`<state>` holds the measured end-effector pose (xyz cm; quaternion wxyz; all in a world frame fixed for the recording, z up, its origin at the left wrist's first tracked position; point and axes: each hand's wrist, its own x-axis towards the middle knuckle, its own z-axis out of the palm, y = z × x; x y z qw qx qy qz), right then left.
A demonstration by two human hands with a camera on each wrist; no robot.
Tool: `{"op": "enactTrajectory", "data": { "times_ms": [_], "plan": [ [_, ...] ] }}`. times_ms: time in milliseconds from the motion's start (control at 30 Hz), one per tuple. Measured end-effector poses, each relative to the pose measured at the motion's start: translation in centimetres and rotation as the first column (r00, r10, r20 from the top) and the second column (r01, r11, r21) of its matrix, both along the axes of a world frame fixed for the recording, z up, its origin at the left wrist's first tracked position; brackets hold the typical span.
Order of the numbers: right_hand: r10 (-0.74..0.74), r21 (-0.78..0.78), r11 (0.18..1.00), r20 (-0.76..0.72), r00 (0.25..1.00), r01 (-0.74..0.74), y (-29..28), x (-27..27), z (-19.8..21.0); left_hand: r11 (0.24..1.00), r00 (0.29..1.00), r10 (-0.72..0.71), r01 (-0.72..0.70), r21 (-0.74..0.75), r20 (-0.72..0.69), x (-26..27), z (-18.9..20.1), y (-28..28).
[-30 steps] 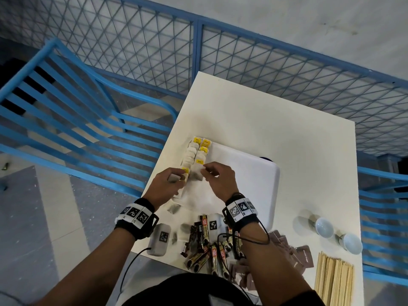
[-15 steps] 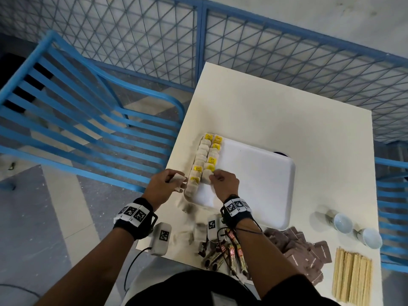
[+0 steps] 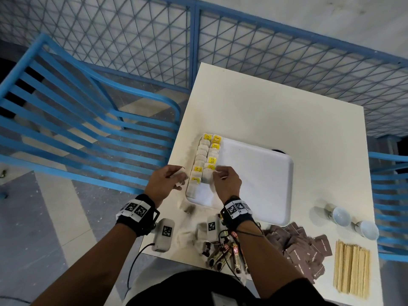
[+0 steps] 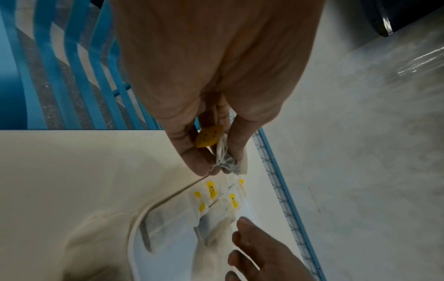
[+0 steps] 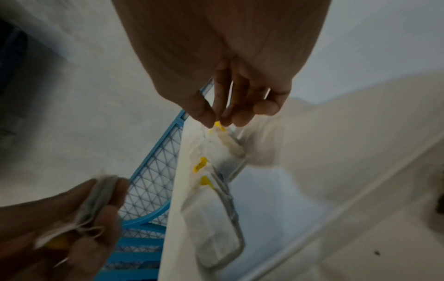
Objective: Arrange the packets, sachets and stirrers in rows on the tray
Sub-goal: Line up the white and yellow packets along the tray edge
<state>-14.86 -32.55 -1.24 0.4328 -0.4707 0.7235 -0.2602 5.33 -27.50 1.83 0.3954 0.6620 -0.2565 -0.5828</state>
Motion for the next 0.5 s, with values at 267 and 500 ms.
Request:
{"op": "enactTrajectory", "data": {
  "times_ms": [267,500],
  "plan": [
    [0.439,-0.086,0.899,0.187,0.879,-0.430,0.4,2.5,2.6,0.999,0.999,0.030,-0.031,-0.036,-0.024,-1.2,0.9,0.3],
    [0.389,-0.117,0.920,0.183,0.903,-0.373,0.0,1.4,4.0,0.999,0.995,0.018,-0.023,-0.042,-0.095,-2.1,1.8,0.8]
  ]
}}
